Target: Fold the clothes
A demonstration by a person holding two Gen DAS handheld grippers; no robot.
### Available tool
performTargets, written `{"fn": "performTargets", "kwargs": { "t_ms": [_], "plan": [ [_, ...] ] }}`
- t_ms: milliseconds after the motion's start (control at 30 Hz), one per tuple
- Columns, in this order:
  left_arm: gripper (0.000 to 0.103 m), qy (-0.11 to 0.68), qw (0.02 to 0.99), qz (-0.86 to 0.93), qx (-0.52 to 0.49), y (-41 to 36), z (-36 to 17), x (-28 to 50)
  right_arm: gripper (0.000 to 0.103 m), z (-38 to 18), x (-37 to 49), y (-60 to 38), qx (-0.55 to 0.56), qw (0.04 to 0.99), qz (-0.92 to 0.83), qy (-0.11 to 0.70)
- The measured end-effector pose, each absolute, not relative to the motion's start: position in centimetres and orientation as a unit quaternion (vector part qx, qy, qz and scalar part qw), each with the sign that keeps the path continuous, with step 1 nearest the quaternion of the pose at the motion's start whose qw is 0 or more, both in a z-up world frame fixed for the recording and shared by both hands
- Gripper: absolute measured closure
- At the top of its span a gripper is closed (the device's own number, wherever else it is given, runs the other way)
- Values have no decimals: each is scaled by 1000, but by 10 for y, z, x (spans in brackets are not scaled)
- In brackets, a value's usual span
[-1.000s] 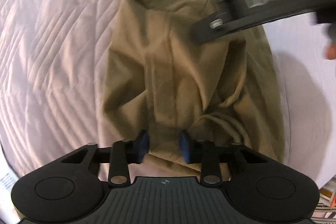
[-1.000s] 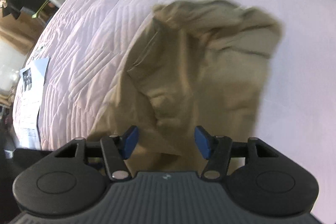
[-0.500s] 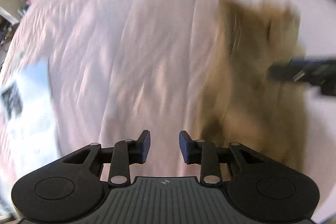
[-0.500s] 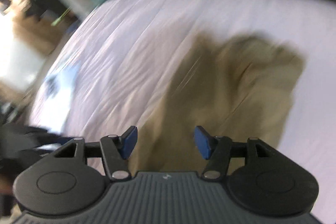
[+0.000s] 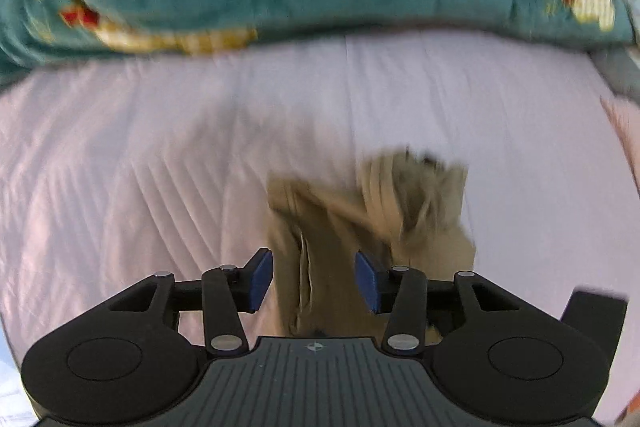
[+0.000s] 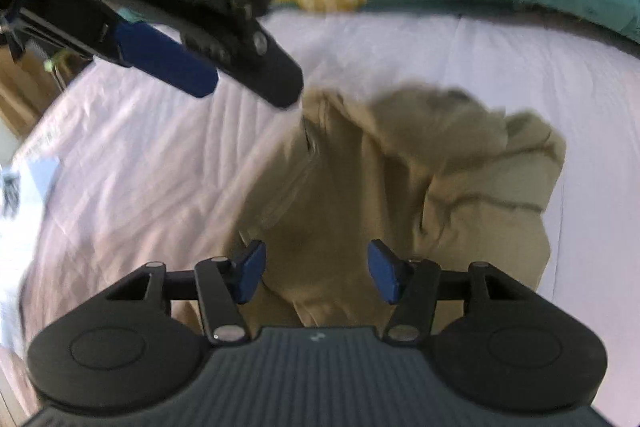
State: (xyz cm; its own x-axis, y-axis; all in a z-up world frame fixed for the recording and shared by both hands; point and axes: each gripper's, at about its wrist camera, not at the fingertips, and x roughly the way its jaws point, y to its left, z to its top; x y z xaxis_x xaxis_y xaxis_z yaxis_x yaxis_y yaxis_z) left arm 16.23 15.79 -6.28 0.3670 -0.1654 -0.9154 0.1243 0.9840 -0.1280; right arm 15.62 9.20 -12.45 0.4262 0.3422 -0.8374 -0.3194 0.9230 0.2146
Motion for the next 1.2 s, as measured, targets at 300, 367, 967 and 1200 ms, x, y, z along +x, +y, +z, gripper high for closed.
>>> {"fn": "performTargets", "kwargs": {
  "t_ms": [300, 367, 967, 1200],
  "plan": [
    [55, 571, 813, -104, -48, 167, -98, 142, 52, -118, 154, 68, 4, 850, 188, 493],
    [55, 564, 815, -114, -67, 166, -101, 141, 52, -124, 158, 68, -19, 838, 198, 509],
    [56, 580, 806, -116, -26, 157, -144, 152, 61, -134, 147, 82, -11, 843, 189, 503],
    [66, 577, 807, -120, -41, 155, -151, 158, 93, -134, 151, 74, 13, 843, 183, 505]
  ]
}}
